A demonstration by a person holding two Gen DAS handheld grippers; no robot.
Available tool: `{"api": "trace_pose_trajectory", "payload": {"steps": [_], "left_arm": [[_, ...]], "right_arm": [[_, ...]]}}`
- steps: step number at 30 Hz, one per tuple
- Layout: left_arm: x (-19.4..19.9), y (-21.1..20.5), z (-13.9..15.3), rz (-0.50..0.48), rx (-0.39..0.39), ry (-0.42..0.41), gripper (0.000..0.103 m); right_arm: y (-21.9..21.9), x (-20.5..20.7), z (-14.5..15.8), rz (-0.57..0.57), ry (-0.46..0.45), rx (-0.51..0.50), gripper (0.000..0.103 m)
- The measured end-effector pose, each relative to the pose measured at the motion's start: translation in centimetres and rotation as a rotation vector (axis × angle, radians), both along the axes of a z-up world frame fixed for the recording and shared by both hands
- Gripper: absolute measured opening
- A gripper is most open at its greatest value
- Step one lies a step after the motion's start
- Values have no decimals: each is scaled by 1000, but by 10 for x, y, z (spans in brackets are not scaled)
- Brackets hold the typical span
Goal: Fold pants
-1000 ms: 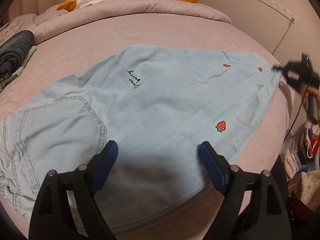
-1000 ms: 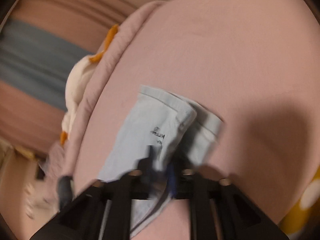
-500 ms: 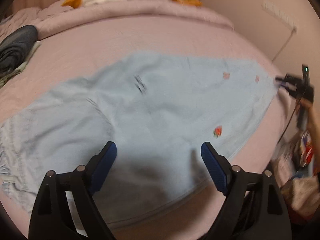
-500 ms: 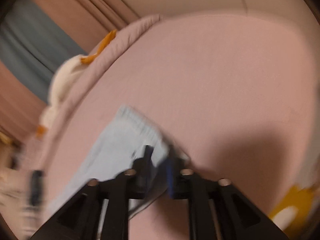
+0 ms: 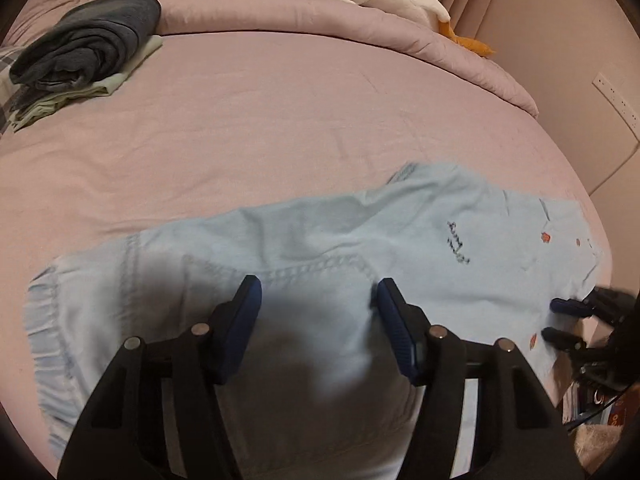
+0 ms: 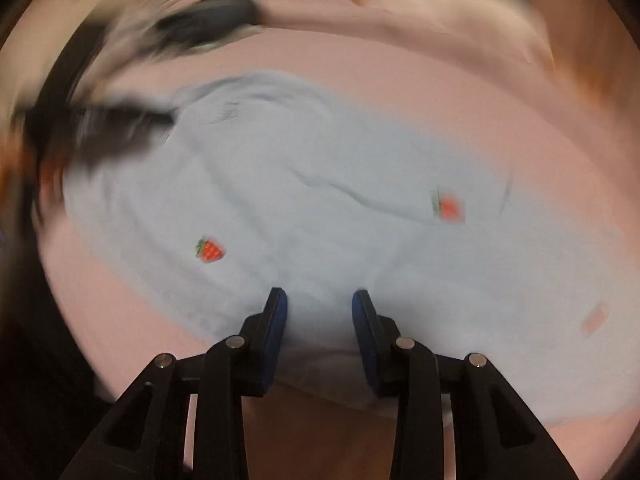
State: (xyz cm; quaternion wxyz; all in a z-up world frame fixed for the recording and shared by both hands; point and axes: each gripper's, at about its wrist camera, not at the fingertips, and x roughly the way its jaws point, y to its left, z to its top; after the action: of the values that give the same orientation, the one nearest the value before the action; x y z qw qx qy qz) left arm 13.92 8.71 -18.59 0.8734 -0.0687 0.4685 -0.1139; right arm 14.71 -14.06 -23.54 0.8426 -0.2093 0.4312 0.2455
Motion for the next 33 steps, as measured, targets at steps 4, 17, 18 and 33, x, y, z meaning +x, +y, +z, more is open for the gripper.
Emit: {"api": "trace_pose_trajectory", "payload": {"steps": [4, 17, 18, 33], "left_arm": [[-18, 16, 6, -2, 12, -26, 63], [-53, 36, -7, -50, 45, -121, 60], [-53, 36, -7, -51, 42, -123, 60], [-53, 33, -11, -68, 118, -156, 54]], "right_arm": [[-1, 37, 40, 8, 158, 89, 37], [98, 175, 30, -30, 529, 392, 39], [102, 170, 25, -17, 565, 377, 39], [114, 134, 10, 37, 487, 216, 5]]}}
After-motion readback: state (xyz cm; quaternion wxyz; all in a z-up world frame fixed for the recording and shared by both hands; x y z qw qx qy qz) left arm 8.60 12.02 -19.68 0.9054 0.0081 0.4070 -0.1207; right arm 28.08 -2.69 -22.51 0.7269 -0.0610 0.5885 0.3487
